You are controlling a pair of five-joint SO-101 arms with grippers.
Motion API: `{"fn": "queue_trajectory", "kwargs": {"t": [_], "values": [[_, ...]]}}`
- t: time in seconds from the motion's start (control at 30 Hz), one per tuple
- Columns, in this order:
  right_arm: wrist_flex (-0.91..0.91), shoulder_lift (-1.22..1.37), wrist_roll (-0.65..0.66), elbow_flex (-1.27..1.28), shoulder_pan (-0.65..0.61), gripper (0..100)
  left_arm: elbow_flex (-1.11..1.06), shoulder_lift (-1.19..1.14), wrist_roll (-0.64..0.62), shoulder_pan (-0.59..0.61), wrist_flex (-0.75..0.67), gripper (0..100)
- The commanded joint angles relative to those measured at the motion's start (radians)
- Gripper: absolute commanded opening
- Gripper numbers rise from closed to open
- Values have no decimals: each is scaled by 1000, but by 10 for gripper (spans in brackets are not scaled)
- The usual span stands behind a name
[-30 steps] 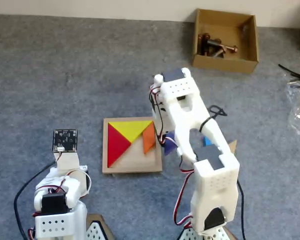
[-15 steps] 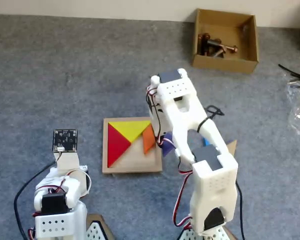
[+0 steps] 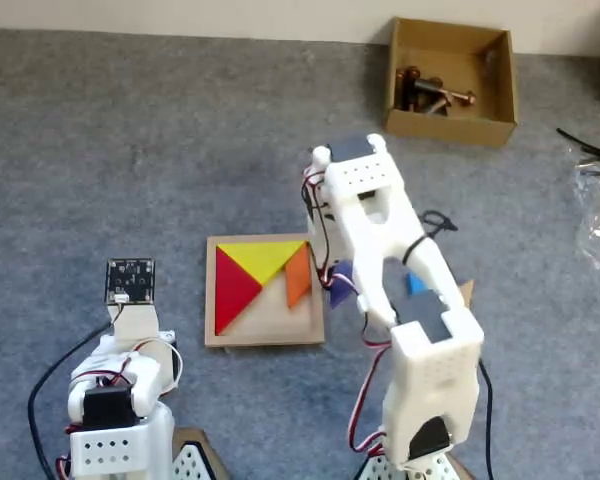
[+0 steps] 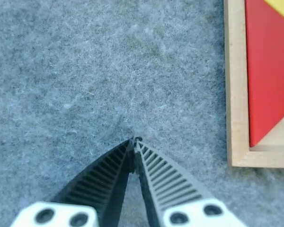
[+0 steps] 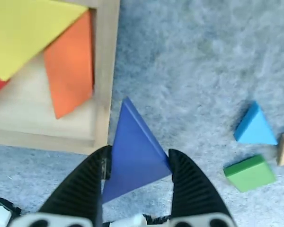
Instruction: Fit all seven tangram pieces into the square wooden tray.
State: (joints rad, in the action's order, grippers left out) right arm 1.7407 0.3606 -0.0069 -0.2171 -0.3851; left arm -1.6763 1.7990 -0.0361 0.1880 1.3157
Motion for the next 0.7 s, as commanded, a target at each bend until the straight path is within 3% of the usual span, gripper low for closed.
{"fn": "queue_trajectory", "kwargs": {"t": [0.0,0.27,0.67], "values": [[19,-168,-5,-54,12,5,-21,-7,-2,8,8,5],[18,-344,-17,170,1,5,-21,-7,-2,8,8,5],[-220,-550,-261,532,-94,5,-21,-7,-2,8,8,5]]}}
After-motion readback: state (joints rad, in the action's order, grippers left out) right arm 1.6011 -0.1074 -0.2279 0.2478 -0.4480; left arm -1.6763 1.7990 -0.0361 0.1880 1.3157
